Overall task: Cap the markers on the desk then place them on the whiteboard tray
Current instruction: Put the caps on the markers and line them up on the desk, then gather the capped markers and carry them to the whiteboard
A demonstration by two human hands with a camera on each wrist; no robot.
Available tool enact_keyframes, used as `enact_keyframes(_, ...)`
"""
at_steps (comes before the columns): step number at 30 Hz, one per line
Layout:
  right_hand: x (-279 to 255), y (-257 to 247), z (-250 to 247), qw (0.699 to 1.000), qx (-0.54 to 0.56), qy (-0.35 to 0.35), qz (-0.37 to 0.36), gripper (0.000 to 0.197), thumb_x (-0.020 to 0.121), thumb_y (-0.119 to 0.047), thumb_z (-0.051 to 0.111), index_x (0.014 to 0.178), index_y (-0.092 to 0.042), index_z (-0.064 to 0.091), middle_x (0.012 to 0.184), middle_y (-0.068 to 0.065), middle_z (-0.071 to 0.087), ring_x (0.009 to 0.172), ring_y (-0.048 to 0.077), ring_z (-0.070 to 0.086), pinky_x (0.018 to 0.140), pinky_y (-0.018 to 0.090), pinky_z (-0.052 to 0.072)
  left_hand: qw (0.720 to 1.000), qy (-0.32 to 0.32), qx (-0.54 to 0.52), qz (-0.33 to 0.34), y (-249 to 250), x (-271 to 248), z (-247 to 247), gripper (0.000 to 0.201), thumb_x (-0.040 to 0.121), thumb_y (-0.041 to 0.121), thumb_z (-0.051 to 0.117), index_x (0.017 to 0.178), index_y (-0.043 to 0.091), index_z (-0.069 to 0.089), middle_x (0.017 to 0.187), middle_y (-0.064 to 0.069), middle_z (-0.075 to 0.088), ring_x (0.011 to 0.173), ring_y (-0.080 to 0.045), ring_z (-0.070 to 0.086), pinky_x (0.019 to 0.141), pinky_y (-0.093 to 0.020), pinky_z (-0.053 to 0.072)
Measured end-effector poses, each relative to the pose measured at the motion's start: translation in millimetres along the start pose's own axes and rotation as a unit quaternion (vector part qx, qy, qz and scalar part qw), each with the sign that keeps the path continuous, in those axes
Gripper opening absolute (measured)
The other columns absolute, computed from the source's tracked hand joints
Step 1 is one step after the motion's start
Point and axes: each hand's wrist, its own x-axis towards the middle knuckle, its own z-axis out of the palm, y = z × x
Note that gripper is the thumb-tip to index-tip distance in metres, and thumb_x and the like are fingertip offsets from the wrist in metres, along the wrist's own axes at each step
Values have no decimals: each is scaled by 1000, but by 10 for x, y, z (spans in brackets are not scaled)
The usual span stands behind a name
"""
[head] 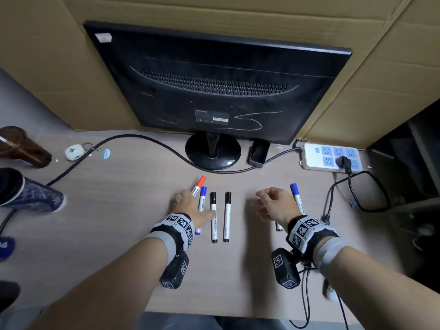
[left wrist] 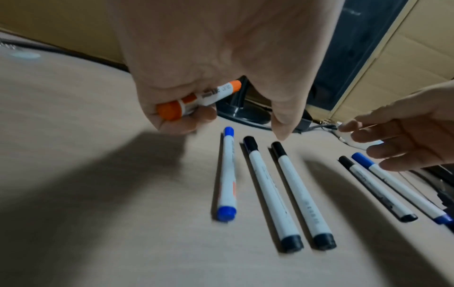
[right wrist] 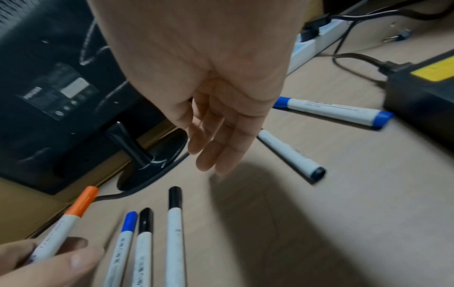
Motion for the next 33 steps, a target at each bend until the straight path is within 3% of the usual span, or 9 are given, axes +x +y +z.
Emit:
enact_keyframes(5,11,150,-27,1000,-18,-2,17,21,103,-24,54,100,-8,67,82,5,73,68,30,71,71,48,62,999,-8,37,-36,13,121,258,93,67,52,83,134,6,38,138,-13,40,124,-27,50,98,-37,50)
enact_keyframes(8,-13,217,-40,1000,-20,-3,20,22,103,-25,53,101,-9,67,83,4,74,70,28,72,74,50,62,998,4,43,-37,33,172,347,78,73,44,78,129,4,42,133,-16,48,120,-31,55,97,-42,53)
enact_keyframes(11,-33,246,-88,999,-17,24,11,21,103,-24,52,101,-10,67,83,3,72,67,26,69,68,43,62,998,15,52,-45,59,200,356,65,78,36,74,125,3,45,128,-18,55,114,-35,60,96,-43,53)
enact_keyframes(14,7,275,-235,989,-76,124,-37,16,100,-23,56,107,-15,68,84,1,70,66,24,68,60,32,55,996,6,60,-68,77,228,309,63,76,39,75,123,7,48,120,-14,58,109,-34,61,91,-40,54)
enact_keyframes(16,61,296,-374,971,-143,181,-57,19,94,-19,59,111,-15,67,90,3,69,78,24,66,69,30,49,995,5,43,-84,64,246,276,55,76,39,73,117,12,49,107,-9,62,101,-33,62,82,-38,54)
enact_keyframes(20,144,364,-578,943,-229,239,-18,43,82,-18,62,126,-13,60,121,15,60,118,35,54,106,39,43,997,17,9,-71,37,264,270,29,86,30,60,110,18,51,85,-4,62,81,-31,66,72,-35,54)
enact_keyframes(22,173,423,-616,935,-265,235,3,56,80,-23,67,133,-12,55,130,18,55,127,38,47,112,40,35,998,18,2,-52,52,247,271,22,87,25,58,106,17,53,82,-4,61,77,-31,66,69,-33,52)
enact_keyframes(28,246,490,-514,932,-309,190,1,62,84,-36,69,136,-8,50,131,19,54,125,41,48,109,44,39,999,4,-39,-35,-8,234,287,13,85,17,55,97,15,60,83,-6,64,72,-29,62,67,-33,53)
enact_keyframes(33,264,462,-206,953,-255,158,-29,66,82,-41,72,135,-9,49,128,17,51,124,40,50,110,42,42,993,1,-107,-48,-193,162,248,22,82,40,60,96,24,52,78,-5,66,62,-30,65,65,-42,60)
